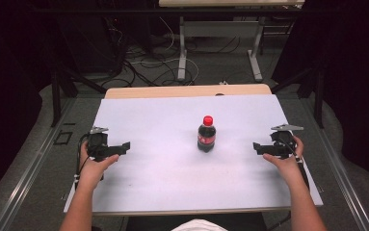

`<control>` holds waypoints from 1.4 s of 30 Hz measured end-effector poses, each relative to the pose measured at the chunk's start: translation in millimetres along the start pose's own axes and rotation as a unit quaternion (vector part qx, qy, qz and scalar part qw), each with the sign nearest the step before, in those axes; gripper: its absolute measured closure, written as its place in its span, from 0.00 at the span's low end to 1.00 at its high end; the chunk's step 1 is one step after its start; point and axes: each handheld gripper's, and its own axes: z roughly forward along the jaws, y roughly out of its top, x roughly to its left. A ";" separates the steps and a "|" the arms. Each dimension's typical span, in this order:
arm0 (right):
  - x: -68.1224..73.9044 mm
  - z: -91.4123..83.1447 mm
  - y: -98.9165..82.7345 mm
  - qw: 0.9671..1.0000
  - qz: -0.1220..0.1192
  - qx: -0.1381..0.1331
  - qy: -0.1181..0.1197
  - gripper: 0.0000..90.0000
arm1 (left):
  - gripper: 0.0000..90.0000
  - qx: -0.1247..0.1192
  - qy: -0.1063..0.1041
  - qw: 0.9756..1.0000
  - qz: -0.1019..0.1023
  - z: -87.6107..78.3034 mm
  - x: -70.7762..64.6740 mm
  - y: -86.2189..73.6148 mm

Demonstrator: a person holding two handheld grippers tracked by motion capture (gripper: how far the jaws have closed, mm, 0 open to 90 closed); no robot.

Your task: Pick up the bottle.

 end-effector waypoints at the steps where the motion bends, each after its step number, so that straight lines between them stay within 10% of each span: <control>1: 1.4 -2.5 0.9 1.000 -0.002 -0.002 0.005 0.04 | 0.00 -0.003 -0.002 1.000 0.004 -2.7 -1.8 1.0; 9: 21.0 -12.2 5.4 0.999 -0.034 -0.013 0.012 0.04 | 0.01 -0.013 -0.038 0.999 0.025 -8.5 -33.3 7.0; 16: 36.6 -14.1 6.1 0.997 -0.067 -0.017 0.027 0.04 | 0.01 -0.016 -0.075 0.993 0.088 -4.0 -68.8 10.8; 25: 42.1 -23.5 5.3 0.997 -0.068 -0.031 0.033 0.04 | 0.05 -0.014 -0.092 0.989 0.119 5.2 -88.3 14.8; 42: 53.5 -16.7 -2.0 0.996 -0.069 -0.024 0.050 0.10 | 0.08 -0.036 -0.151 0.979 0.130 37.5 -148.0 44.0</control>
